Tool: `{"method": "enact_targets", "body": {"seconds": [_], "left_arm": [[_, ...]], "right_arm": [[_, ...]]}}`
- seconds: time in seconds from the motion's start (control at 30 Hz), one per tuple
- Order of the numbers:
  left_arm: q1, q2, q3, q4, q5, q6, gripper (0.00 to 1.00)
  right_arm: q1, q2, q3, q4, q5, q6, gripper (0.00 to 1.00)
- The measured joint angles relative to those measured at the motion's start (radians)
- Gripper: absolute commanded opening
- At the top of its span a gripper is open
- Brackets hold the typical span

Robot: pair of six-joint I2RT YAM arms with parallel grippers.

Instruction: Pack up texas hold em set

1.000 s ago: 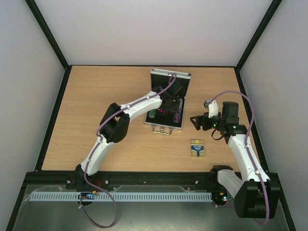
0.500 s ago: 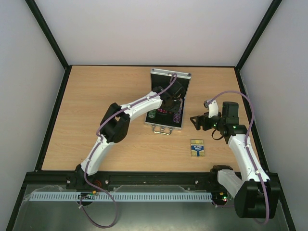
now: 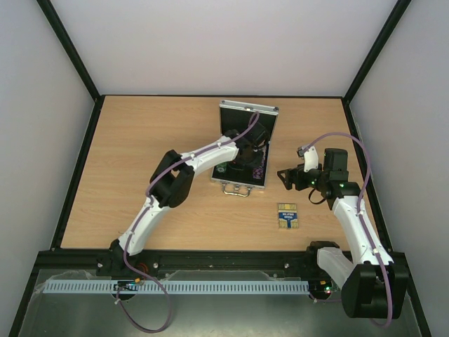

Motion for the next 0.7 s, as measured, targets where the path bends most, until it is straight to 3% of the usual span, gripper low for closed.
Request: {"method": "enact_targets", "body": {"seconds": [0.7], "left_arm": [[0.019, -0.001, -0.011, 0.009, -0.042, 0.000, 0.02]], "right_arm": [[0.000, 0.006, 0.000, 0.000, 0.000, 0.000, 0.93]]}}
